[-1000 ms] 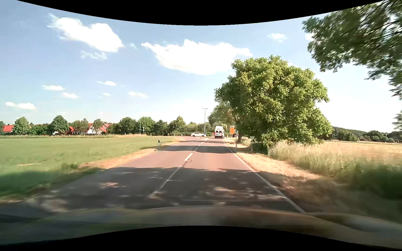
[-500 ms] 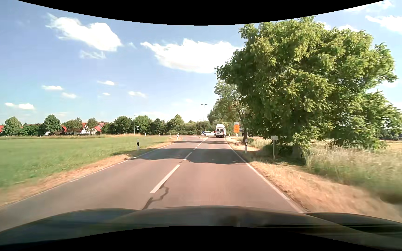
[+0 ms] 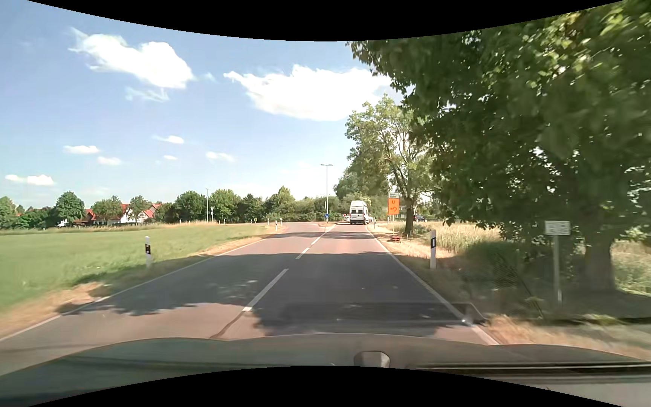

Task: Follow the waypoints while adhering to traffic rules and regulations

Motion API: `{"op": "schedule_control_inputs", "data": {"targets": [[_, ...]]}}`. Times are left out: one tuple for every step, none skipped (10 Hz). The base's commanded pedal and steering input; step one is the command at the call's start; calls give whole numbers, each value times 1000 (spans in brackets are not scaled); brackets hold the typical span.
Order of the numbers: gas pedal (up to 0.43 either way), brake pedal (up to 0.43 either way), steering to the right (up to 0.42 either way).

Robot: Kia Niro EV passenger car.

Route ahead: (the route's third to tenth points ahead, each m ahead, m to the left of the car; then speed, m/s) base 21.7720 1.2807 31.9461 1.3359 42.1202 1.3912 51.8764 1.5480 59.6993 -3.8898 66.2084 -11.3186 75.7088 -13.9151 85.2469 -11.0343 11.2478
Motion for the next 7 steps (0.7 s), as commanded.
{"op": "schedule_control_inputs", "data": {"targets": [[0, 238, 3], [0, 244, 3], [0, 238, 3], [0, 232, 3], [0, 238, 3], [0, 238, 3], [0, 238, 3]]}}
